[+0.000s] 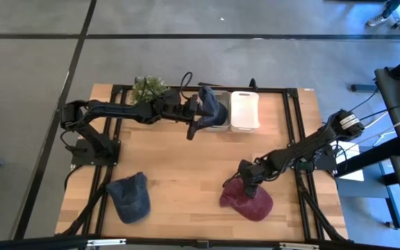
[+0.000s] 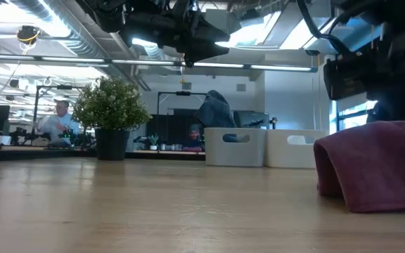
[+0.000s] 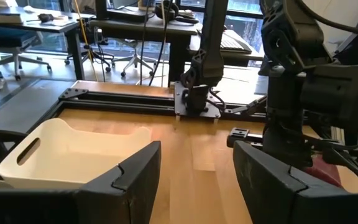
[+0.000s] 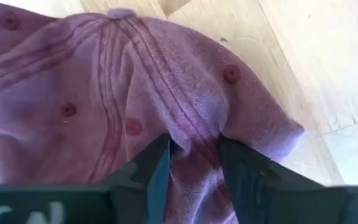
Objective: Pick & Place hat
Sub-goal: Put the red cap into the white bin
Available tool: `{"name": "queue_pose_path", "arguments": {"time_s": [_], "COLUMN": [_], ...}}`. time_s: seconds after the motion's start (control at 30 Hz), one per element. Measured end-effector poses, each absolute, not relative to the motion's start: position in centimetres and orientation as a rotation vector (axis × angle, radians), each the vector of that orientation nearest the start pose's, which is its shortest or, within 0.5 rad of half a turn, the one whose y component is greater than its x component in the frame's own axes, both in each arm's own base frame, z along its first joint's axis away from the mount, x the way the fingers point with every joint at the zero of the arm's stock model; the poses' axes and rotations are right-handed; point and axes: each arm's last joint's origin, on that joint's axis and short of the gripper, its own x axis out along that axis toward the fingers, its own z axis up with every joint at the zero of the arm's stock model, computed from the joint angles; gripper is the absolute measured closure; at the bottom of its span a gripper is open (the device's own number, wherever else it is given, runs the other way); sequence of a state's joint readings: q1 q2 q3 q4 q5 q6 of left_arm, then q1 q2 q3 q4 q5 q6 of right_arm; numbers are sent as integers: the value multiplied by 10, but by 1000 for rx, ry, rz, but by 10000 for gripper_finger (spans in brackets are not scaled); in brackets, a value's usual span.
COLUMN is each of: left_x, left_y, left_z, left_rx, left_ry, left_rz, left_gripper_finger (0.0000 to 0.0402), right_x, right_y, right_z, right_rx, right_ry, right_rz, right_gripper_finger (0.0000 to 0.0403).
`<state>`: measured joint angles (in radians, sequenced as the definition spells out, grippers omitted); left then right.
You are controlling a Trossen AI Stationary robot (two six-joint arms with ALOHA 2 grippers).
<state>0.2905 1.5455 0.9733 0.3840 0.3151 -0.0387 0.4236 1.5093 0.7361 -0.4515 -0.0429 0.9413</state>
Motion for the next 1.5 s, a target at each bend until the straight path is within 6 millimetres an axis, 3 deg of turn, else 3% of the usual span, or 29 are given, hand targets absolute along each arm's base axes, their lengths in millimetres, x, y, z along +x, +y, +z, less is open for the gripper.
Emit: {"name": "queue_pose_path", "arguments": {"time_s": [0.2, 0.47, 0.7, 0.8, 1.17, 1.5], "left_x": [333, 334, 333, 326, 301, 302], "left_y": [90, 90, 90, 89, 76, 74], "left_z": [267, 267, 268, 279, 308, 306], "left_rx": [-94, -94, -94, -87, -85, -110], "left_ry": [180, 181, 180, 161, 153, 166], "left_rz": [-21, -21, -21, -13, -32, -25], "left_gripper_finger": [207, 205, 204, 204, 204, 204], "right_x": [231, 232, 229, 222, 167, 130], "right_y": [105, 104, 96, 89, 49, 8], "right_z": [148, 154, 209, 237, 319, 374], "right_rx": [524, 425, 158, 19, -605, -758], "right_ry": [1273, 1271, 1207, 1110, 761, 398], "right_rz": [-176, -150, -213, -252, -352, -328], "right_gripper_finger": [381, 395, 398, 399, 399, 400]}}
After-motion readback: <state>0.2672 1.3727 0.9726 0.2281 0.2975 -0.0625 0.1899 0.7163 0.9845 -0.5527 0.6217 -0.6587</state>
